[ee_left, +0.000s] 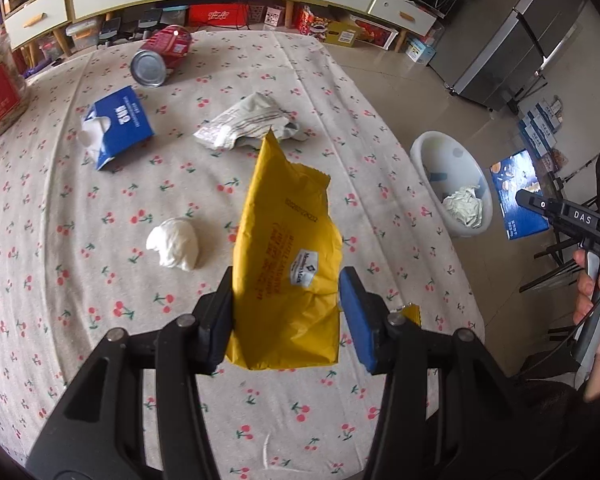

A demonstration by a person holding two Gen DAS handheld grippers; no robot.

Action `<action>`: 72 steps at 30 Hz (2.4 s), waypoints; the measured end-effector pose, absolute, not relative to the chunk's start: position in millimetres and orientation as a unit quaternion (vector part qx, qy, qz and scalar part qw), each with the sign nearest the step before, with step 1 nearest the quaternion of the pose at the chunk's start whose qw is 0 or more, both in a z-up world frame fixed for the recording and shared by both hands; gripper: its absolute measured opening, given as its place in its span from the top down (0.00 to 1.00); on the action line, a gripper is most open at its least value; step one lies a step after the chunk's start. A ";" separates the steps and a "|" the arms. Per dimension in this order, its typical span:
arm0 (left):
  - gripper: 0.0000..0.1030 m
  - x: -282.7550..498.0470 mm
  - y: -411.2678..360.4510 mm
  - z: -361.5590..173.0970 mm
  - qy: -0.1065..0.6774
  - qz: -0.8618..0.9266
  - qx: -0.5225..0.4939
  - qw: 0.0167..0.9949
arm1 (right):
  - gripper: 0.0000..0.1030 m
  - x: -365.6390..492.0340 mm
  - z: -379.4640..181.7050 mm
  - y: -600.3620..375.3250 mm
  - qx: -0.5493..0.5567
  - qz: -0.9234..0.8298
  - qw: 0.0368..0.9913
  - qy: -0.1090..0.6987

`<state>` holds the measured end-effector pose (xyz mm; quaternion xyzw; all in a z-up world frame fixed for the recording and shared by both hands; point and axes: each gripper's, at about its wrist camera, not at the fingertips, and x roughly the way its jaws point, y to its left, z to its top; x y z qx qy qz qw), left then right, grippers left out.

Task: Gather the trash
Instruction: 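Carry the yellow packet and white box in both tools to the bin, then open the right tool over the bin to drop the white box, then lower the left tool into the bin and open it to drop the packet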

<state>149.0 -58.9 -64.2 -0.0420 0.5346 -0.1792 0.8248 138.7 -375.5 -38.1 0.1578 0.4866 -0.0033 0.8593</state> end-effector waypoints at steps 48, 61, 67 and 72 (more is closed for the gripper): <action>0.45 223.4 -296.4 -81.6 0.524 -0.317 0.058 0.788 | 0.42 140.4 -69.0 -505.6 0.244 -0.143 0.827 0.487; 0.21 219.0 -274.1 -64.6 0.498 -0.296 0.070 0.812 | 0.37 132.3 -56.9 -502.9 0.238 -0.145 0.836 0.473; 0.20 211.7 -243.8 -59.1 0.498 -0.271 0.057 0.822 | 0.34 127.6 -47.0 -491.1 0.229 -0.140 0.844 0.465; 0.17 202.6 -207.1 -57.4 0.500 -0.238 0.047 0.831 | 0.31 125.4 -39.4 -477.3 0.222 -0.126 0.850 0.461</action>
